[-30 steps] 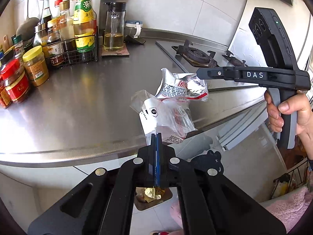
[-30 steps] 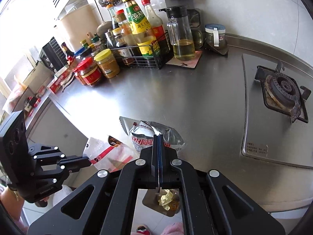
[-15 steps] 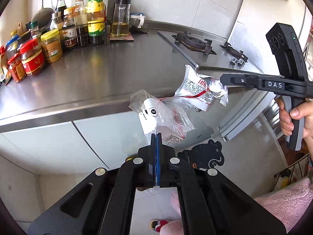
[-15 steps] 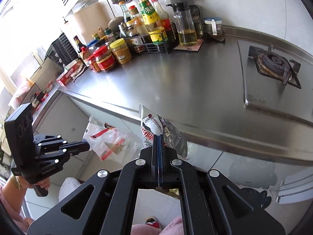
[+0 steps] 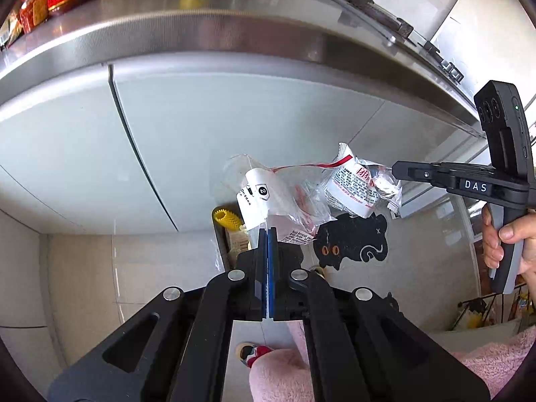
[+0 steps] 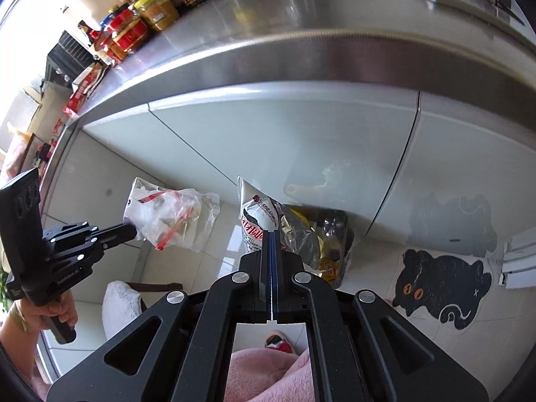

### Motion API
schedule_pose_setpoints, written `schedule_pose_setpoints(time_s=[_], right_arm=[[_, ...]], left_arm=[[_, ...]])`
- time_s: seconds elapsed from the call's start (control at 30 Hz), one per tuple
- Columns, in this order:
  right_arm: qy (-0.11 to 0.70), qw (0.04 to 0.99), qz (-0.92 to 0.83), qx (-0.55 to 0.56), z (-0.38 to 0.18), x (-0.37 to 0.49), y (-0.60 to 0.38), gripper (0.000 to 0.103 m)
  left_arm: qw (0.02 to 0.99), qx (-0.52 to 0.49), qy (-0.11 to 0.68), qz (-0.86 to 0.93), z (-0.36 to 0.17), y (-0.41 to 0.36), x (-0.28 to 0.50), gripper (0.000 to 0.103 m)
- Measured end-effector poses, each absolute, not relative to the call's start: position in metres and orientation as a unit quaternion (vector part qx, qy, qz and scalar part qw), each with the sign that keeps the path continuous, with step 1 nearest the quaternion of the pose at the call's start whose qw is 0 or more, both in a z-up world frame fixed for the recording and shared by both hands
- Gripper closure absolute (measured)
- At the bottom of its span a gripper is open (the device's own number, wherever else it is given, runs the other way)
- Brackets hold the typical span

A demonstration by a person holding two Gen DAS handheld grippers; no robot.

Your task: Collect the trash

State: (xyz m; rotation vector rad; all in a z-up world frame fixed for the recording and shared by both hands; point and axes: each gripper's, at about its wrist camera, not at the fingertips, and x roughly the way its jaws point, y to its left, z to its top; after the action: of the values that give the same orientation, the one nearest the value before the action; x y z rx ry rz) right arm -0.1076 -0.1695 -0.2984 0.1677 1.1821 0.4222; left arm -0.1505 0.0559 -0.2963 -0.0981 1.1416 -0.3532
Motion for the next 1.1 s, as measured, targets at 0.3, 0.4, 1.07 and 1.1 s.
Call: schedule_pose_setpoints(time_s=[0.3, 0.4, 1.07, 1.1], right_arm=[[0.593, 0.786, 0.141, 0.104, -0.403, -0.074, -0.164, 0.101], [0.601, 0.781, 0.126, 0.115, -0.430, -0.063, -0.160, 0.101], [0.604, 0.778, 0.098, 0.145, -0.447, -0.044, -0.152, 0.020], [0.603, 0.778, 0.099, 0.145, -0.440, -0.046, -0.151, 0.020]], left_arm=[[0.788, -0.044, 0.597, -0.142, -0.417, 0.041, -0.124, 0.103], [0.774, -0.050, 0.617, -0.135, -0.453, 0.033, -0.120, 0.103], [0.757, -0.053, 0.640, -0.120, -0.492, 0.017, -0.113, 0.024], [0.761, -0.055, 0.636, -0.116, -0.485, 0.018, -0.115, 0.018]])
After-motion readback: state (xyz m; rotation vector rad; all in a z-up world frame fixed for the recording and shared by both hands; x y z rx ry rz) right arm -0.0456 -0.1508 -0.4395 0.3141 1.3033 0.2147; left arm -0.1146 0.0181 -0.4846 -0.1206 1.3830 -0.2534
